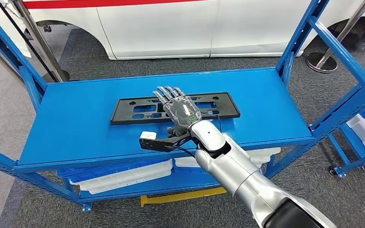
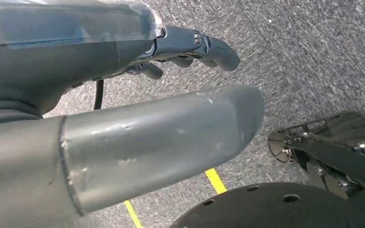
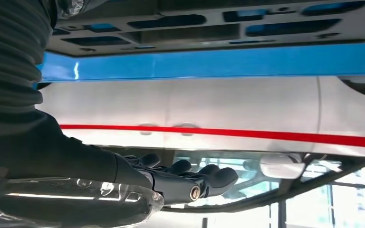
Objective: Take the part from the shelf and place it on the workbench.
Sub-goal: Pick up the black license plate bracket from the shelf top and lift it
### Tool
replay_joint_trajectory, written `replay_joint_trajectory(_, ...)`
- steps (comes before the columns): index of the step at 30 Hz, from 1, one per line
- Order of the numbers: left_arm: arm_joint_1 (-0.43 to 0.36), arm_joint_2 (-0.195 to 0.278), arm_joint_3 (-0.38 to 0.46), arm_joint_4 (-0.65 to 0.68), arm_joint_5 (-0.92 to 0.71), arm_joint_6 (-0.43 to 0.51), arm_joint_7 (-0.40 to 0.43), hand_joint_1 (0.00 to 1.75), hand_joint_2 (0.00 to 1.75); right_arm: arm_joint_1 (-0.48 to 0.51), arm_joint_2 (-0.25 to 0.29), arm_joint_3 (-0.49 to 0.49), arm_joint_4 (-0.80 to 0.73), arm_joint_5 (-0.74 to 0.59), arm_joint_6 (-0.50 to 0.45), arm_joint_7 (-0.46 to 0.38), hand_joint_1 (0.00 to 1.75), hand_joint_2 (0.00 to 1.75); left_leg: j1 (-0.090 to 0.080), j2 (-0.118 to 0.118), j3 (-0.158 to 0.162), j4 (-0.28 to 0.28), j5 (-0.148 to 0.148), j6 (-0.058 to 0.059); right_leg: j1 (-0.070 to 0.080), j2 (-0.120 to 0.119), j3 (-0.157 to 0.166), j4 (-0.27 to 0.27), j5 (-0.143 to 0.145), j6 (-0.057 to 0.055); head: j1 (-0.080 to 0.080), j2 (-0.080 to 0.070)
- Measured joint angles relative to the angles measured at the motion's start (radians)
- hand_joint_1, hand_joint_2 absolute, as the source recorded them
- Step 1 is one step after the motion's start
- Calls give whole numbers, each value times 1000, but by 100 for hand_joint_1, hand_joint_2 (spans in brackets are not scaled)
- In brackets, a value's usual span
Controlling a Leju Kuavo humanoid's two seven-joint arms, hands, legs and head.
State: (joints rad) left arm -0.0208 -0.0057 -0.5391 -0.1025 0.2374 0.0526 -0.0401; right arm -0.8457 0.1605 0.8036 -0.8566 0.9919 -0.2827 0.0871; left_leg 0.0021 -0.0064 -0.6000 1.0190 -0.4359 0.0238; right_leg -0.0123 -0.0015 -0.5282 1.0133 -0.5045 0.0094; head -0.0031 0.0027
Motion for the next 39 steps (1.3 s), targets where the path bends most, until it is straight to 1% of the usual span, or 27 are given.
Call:
replay_joint_trajectory(6, 12, 6, -2, -12, 14, 5, 6, 0, 0, -18, -1, -21, 126, 2, -22, -3, 0, 175, 0, 0, 0, 0, 0, 0, 0, 0, 0, 0, 0, 0, 0, 0)
replay_joint_trajectory(13, 19, 6, -2, -12, 15, 8, 10, 0, 0, -5, -11, -49, 205, 5, -25, -13, 0, 175, 0, 0, 0, 0, 0, 0, 0, 1, -1, 0, 0, 0, 0, 0)
replay_joint_trajectory(18, 18, 6, -3, -12, 16, 11, -2, 0, 0, -1, -13, -59, 234, 18, -26, -2, 0, 175, 0, 0, 0, 0, 0, 0, 0, 1, -1, 0, 0, 0, 0, 0)
replay_joint_trajectory(23, 18, 5, -3, -11, 25, 12, -10, 0, 0, 0, -19, -86, 263, 20, -57, 5, 0, 175, 0, 0, 0, 0, 0, 0, 0, 0, -1, 0, 0, 0, 0, 0)
replay_joint_trajectory(35, 19, 2, -3, -11, 29, 13, -12, 0, 0, 0, -24, -113, 291, 20, -70, 5, 0, 175, 0, 0, 0, 0, 0, 0, 0, 1, -1, 0, 0, 0, 0, 0)
replay_joint_trajectory(39, 18, -2, -3, -8, 34, 11, -15, 0, 0, 0, -26, -126, 309, 24, -95, 0, 0, 175, 0, 0, 0, 0, 0, 0, 0, 0, -1, 0, 0, 0, 0, 0)
